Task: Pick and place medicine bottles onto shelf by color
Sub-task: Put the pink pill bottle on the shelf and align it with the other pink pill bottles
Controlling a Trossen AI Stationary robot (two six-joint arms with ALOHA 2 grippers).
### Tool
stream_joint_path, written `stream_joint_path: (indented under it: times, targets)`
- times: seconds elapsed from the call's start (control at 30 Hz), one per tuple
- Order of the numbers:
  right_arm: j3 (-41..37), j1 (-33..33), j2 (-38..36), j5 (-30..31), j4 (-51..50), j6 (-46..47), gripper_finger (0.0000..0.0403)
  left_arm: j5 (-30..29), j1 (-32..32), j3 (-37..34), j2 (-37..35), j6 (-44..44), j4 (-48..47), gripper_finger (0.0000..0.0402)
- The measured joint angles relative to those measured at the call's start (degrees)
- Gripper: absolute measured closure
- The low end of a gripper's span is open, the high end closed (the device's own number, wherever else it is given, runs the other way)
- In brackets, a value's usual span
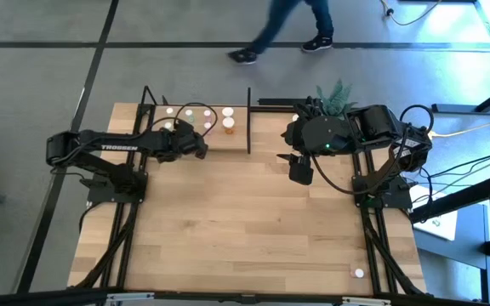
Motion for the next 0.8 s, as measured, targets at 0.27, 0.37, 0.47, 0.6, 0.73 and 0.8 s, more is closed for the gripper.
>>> stream_joint_path:
  times: [0.27, 0.37, 0.47, 0.6, 0.73, 0.8]
  targets:
    - [0.0, 0.0, 0.0, 0.0, 0.0, 0.0, 0.0144, 0.0, 0.0, 0.1, -3.0, 0.1, 0.0, 0.025]
    - [0.0, 0.0, 0.0, 0.0, 0.0, 0.0, 0.0144, 0.0, 0.0, 0.1, -4.2, 0.5, -0.1, 0.025]
    - [0.0, 0.0, 0.0, 0.0, -0.4, 0.0, 0.0144, 0.0, 0.0, 0.1, -5.9, 2.9, -0.1, 0.025]
    - [0.0, 0.0, 0.0, 0.0, -1.5, -0.1, 0.0144, -0.2, 0.0, 0.1, -9.1, 4.6, -0.1, 0.025]
    - [0.0, 0.0, 0.0, 0.0, -1.9, -1.1, 0.0144, -0.3, -0.4, 0.1, -13.4, 6.5, 0.0, 0.025]
    - [0.0, 0.1, -0.1, -0.9, -2.0, -2.6, 0.0144, -0.2, -1.4, 0.1, -15.7, 10.0, 0.2, 0.025]
